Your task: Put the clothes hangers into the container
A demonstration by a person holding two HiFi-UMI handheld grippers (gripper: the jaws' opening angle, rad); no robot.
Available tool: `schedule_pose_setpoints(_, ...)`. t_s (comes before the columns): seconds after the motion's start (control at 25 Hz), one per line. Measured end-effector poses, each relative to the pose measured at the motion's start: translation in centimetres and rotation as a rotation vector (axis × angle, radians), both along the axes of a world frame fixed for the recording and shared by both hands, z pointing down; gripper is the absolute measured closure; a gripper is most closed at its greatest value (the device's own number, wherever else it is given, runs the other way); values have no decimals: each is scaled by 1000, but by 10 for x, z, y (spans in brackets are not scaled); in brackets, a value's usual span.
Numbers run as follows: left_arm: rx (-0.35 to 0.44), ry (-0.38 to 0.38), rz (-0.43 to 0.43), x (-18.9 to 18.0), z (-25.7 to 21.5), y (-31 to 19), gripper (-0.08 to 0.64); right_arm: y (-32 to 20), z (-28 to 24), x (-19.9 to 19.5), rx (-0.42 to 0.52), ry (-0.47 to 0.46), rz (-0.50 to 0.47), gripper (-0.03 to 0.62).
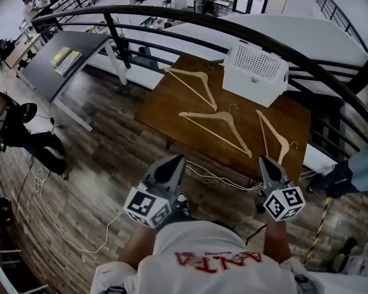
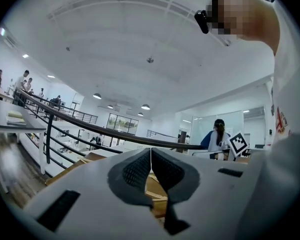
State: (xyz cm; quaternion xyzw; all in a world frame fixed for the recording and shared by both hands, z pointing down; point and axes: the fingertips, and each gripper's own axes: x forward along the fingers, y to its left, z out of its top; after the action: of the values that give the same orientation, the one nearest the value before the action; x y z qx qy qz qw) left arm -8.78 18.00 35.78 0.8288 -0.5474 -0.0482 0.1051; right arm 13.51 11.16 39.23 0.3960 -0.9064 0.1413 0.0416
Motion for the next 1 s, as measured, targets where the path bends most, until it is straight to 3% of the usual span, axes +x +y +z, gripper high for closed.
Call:
schedule_pose_setpoints(0.32, 2, 14, 39, -65, 3, -54, 549, -49, -7, -75, 13, 32, 0, 592)
schedule_pose_setpoints(0.48, -15, 21, 74, -76, 5, -82, 549, -68, -4, -87, -3, 48, 22, 592)
schedule_pose_setpoints(0.68, -28, 15, 138, -54, 12, -121, 549, -92, 4, -60, -18, 49, 90, 592)
schedule_pose_setpoints(1.0, -39, -33, 192, 19, 11, -199, 549, -156, 22, 21, -59, 2, 169, 592)
